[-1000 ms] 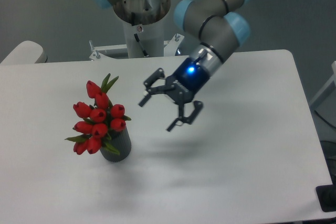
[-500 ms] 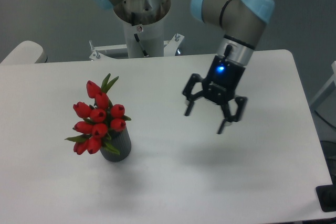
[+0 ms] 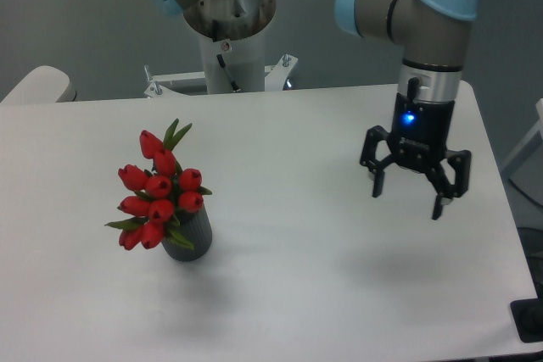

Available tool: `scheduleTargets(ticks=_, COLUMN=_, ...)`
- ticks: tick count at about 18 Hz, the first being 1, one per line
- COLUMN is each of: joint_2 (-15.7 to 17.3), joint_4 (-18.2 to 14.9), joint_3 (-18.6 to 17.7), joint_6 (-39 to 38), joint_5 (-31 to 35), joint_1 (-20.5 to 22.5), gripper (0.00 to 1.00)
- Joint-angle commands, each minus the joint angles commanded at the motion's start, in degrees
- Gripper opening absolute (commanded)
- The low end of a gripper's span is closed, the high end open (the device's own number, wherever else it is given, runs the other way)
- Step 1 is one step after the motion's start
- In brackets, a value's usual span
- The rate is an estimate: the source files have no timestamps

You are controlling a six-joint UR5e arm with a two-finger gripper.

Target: Insert the flowers into the vase

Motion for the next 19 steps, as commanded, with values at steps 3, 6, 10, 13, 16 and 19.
scheduleTargets(ticks=3, joint_2=-0.44, joint_4=-5.00, joint_3=2.63, joint_6=2.48, joint_5=4.14, joint_1=-1.67, gripper=1.00)
scheduleTargets(ticks=6, joint_2=-1.58, joint_4=-10.62, joint_3=7.20, joint_6=3.27, joint_5=8.97, joint_1=-3.68, gripper=1.00)
scheduleTargets(ticks=10, joint_2=-2.64, joint_4=-14.76, joint_3=10.46, joint_6=5.81, joint_5=12.85, joint_1=-5.10, gripper=1.00)
scheduleTargets(ticks=13, joint_2=-3.51, joint_4=-16.70, joint_3=12.74, joint_6=6.88, joint_5=13.73, joint_1=-5.80, gripper=1.00)
scheduleTargets(ticks=16, joint_2=-3.78, joint_4=-17.32, joint_3=13.45, joint_6=6.88, joint_5=14.00, joint_1=-5.89, gripper=1.00)
scheduleTargets(ticks=19, joint_2=-3.78, joint_4=-17.32, joint_3=13.45, joint_6=6.88, joint_5=14.00, joint_1=-5.98, gripper=1.00)
